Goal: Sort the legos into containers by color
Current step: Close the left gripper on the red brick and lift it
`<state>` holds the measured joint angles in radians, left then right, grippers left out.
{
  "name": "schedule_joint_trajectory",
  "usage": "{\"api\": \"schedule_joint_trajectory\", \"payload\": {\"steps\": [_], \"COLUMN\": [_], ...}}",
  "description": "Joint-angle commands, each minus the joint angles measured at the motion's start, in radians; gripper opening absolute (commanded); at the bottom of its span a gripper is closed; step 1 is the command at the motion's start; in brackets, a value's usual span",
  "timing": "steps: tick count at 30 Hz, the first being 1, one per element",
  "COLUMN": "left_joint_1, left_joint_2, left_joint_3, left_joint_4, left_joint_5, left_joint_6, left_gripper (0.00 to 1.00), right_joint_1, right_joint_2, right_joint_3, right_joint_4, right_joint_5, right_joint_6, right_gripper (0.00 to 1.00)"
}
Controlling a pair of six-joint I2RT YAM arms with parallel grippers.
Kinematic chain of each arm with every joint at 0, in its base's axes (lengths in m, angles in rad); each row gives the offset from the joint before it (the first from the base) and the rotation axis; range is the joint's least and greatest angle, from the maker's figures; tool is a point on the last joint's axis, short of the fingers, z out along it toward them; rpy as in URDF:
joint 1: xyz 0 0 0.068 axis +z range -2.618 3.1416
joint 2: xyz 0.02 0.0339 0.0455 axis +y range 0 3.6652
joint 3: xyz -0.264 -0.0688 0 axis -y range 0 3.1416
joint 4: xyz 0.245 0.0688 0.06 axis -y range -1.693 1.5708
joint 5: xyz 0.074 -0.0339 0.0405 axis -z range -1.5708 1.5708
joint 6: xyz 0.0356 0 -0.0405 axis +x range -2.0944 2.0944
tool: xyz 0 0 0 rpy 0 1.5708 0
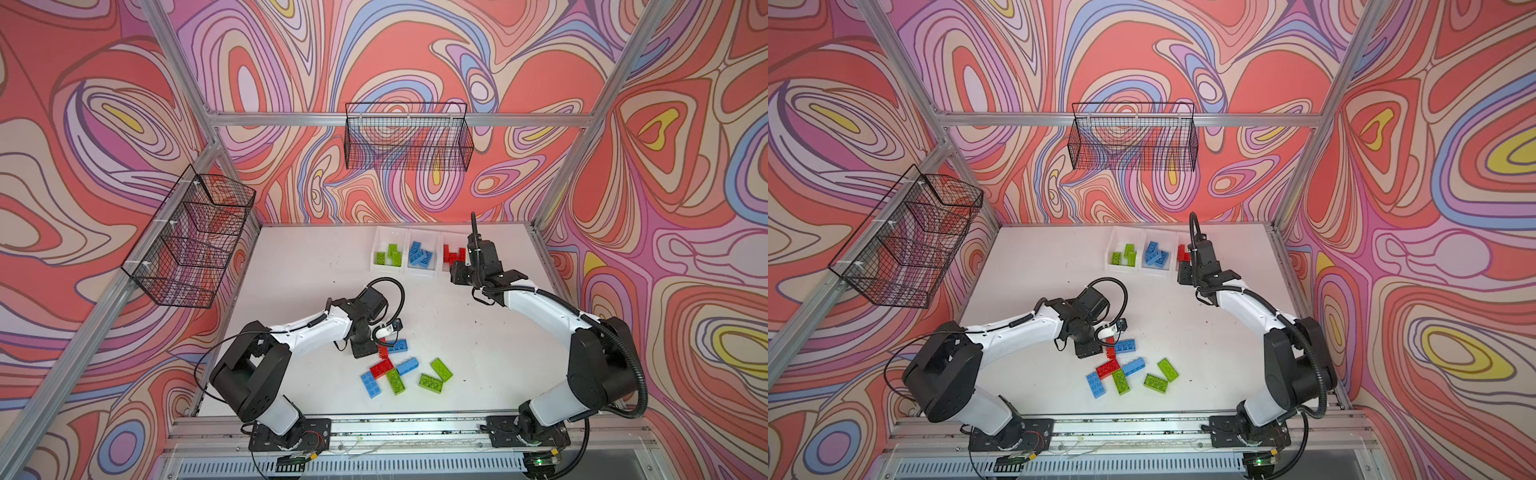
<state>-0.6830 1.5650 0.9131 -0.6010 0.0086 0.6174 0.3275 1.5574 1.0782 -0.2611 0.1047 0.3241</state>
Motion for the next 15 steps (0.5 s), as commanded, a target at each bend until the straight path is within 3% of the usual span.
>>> {"api": "schedule_joint_trajectory", "payload": {"steps": [1,10,15], "left_joint_1": [-0.003,-0.003,-0.001], "left_joint_2": [0.009,0.063,0.094], "left_joint_3": [0.002,0.024,0.049], "left_joint_4": [0.000,-0.018,-0.031], "left_joint_5": [-0.010,0.053,0.075], "left_joint_6": [0.012,0.001,-0.004], "left_gripper": [0.70,0.72,0.62], "right_joint_1": [-0.006,-0.006,-0.006], "right_joint_2": [-0.028,-0.019,-0.020], "right_joint_3": [-0.003,0.003,0.003], "right_joint_4": [0.005,0.010,0.009], "right_joint_5": [0.001,-0.006,-0.003], "right_joint_6": [0.004,0.003,0.000], "right_gripper": [0.59,0.58,0.58]}}
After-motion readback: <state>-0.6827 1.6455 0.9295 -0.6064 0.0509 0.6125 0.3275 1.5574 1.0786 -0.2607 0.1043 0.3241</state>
